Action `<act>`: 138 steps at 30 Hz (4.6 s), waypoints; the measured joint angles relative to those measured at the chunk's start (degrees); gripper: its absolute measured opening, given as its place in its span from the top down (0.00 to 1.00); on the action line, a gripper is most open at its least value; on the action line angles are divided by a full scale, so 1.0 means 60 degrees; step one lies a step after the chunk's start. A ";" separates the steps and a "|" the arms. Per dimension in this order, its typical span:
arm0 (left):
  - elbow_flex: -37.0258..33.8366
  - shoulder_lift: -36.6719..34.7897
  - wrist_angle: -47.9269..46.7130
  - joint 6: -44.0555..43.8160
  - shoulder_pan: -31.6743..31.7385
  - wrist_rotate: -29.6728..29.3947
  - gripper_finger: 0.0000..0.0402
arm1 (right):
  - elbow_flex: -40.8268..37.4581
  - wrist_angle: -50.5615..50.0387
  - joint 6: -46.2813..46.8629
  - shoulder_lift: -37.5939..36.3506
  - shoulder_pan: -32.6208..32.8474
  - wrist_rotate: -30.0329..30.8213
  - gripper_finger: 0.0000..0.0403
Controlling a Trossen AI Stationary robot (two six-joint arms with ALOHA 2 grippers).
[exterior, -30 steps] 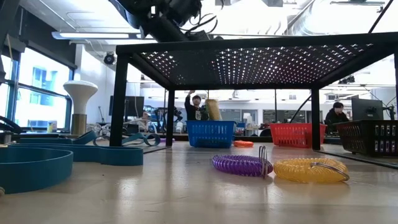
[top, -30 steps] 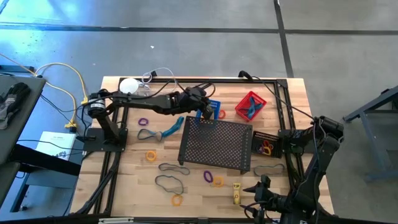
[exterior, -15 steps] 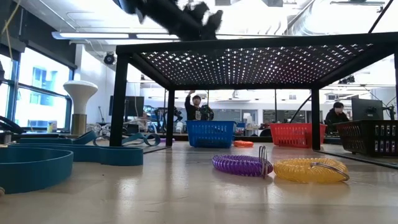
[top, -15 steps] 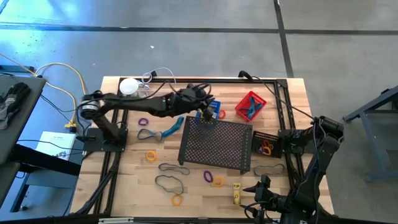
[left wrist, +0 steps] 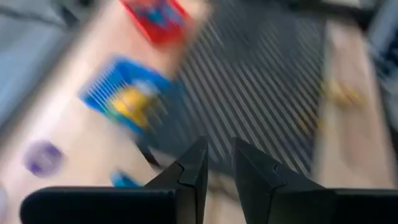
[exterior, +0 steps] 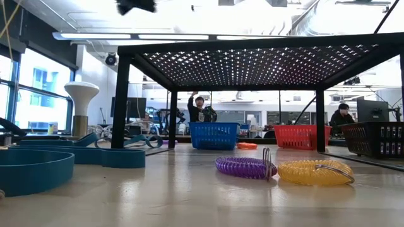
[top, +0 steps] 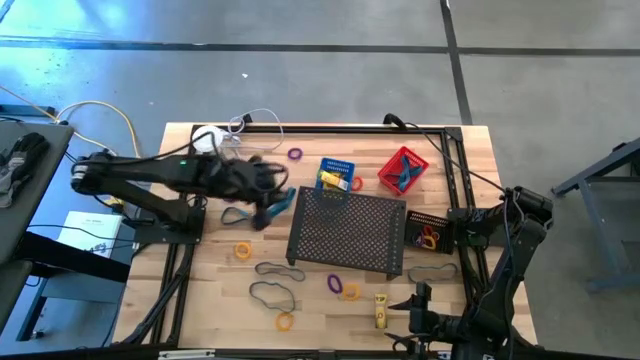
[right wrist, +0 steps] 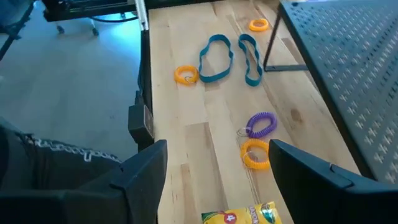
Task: Pick & Place Office Desk Supplies
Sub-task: Put the blue rubber band into the red bin
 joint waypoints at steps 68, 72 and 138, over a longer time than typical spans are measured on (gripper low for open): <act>-0.3016 0.5133 0.1395 -0.3690 -0.5300 -0.0826 0.86 | 0.0000 0.1138 -0.2569 0.0000 -0.1808 -0.0768 0.34; -0.3024 0.5136 0.1440 -0.3654 -0.5298 -0.0913 0.96 | 0.0000 0.1214 -0.2627 0.0000 -0.1808 -0.0768 0.34; -0.1348 0.2171 0.8649 0.2383 -0.5177 -0.3305 1.00 | -0.0007 0.8608 -0.9675 0.0728 -0.5972 -0.4631 0.37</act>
